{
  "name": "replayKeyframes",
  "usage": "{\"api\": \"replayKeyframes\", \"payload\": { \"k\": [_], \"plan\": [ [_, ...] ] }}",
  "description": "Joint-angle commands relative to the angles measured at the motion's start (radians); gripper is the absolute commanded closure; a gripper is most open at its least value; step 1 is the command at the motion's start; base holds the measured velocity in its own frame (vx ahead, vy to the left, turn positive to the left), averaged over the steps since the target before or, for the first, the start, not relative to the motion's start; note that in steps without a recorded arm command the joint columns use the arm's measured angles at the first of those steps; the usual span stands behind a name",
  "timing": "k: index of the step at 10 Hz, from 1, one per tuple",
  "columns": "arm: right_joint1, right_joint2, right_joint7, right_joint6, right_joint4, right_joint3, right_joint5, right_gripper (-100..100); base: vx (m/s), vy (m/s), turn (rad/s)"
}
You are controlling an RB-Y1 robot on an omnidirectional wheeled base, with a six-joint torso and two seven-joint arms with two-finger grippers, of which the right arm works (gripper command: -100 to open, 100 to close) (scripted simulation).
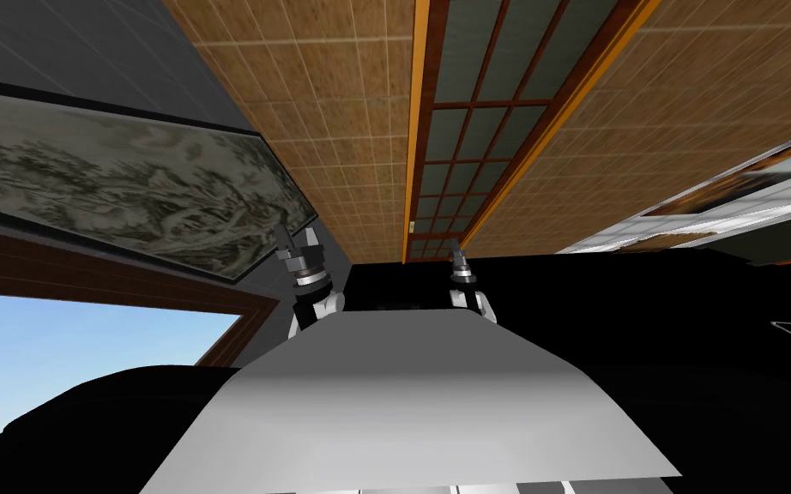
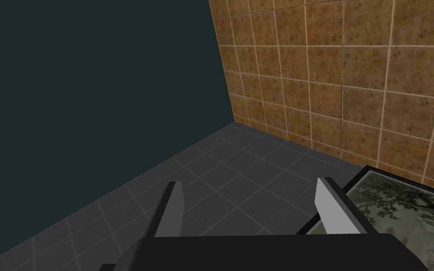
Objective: Pull the door open
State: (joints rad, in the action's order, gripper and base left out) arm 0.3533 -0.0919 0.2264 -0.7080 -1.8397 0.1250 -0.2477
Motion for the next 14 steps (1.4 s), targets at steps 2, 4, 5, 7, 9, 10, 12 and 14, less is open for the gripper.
{"api": "replayKeyframes", "payload": {
  "k": [2, 4, 5, 7, 9, 10, 12, 14],
  "plan": [
    [-0.014, -0.006, 0.048, -0.015, 0.058, 0.009, -0.017, -100, 0.098, 0.034, -0.02],
    [-0.023, -0.011, 0.084, -0.029, 0.104, 0.018, -0.029, -100, 0.107, 0.036, -0.021],
    [-0.028, -0.013, 0.101, -0.036, 0.126, 0.022, -0.036, -100, 0.106, 0.031, -0.027],
    [-0.037, -0.018, 0.137, -0.05, 0.174, 0.03, -0.048, -100, 0.096, 0.029, -0.017],
    [-0.047, -0.022, 0.173, -0.064, 0.221, 0.038, -0.061, -100, 0.096, 0.035, -0.025],
    [-0.052, -0.025, 0.192, -0.071, 0.244, 0.042, -0.067, -100, 0.107, 0.039, -0.021],
    [-0.062, -0.029, 0.228, -0.085, 0.291, 0.051, -0.08, -100, 0.102, 0.031, -0.021],
    [-0.071, -0.033, 0.264, -0.099, 0.338, 0.059, -0.092, -100, 0.087, 0.036, -0.02]
  ]
}}
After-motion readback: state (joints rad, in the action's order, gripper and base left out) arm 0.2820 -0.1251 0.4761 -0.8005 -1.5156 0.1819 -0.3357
